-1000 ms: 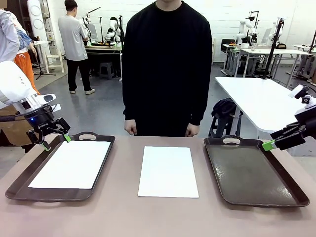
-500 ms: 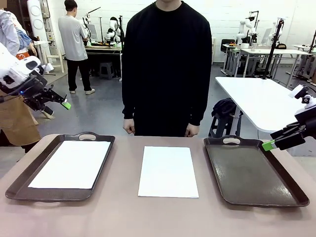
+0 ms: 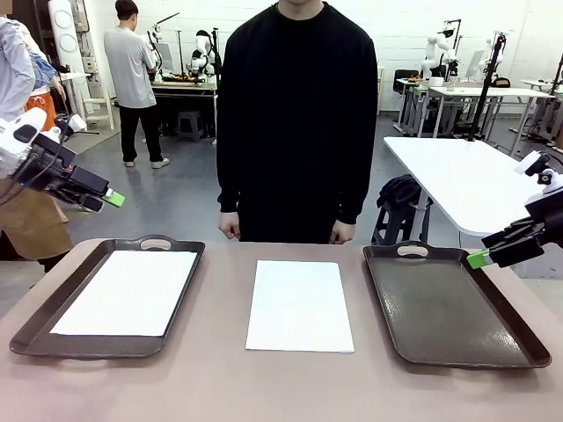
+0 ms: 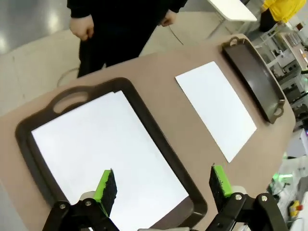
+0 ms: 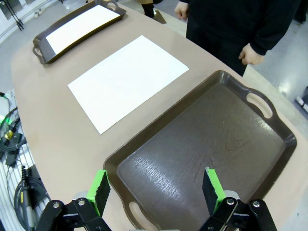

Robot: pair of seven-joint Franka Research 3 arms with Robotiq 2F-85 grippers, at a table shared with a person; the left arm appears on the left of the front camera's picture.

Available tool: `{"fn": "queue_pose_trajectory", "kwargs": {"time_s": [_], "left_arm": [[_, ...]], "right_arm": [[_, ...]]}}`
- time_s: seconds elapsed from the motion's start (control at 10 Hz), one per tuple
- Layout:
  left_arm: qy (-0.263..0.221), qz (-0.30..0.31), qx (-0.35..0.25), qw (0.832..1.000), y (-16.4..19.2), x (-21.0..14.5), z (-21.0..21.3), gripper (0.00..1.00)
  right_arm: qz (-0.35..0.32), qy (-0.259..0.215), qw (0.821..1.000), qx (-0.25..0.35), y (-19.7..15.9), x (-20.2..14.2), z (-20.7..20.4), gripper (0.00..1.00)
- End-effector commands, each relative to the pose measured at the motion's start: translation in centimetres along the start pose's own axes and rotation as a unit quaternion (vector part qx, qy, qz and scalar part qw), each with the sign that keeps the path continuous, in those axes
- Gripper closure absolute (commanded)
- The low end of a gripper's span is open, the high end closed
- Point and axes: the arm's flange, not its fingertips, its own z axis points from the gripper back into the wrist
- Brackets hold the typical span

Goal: Sort the A4 documents.
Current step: Receive the A4 Paper.

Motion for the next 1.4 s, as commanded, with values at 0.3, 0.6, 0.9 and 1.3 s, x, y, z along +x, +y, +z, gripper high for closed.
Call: {"fn": "queue_pose_trajectory", "kwargs": {"time_s": [0.3, 0.6, 0.9, 1.3], "left_arm": [[0.001, -0.120, 0.081, 0.989, -3.1, -1.1, -0.6, 0.00], [0.021, -0.156, 0.025, 0.987, -3.9, -1.5, 0.0, 0.00], [0.038, -0.174, -0.003, 0.984, -4.1, -2.1, 1.1, 0.00], [0.041, -0.187, -0.005, 0.982, -4.2, -2.6, 1.6, 0.00]], "right_arm": [[0.004, -0.012, 1.000, 0.009, -0.4, 0.1, -0.3, 0.00], [0.004, -0.012, 1.000, 0.009, -0.4, 0.1, -0.3, 0.00], [0.004, -0.012, 1.000, 0.009, -0.4, 0.1, -0.3, 0.00], [0.004, -0.012, 1.000, 0.009, -0.4, 0.1, -0.3, 0.00]]}}
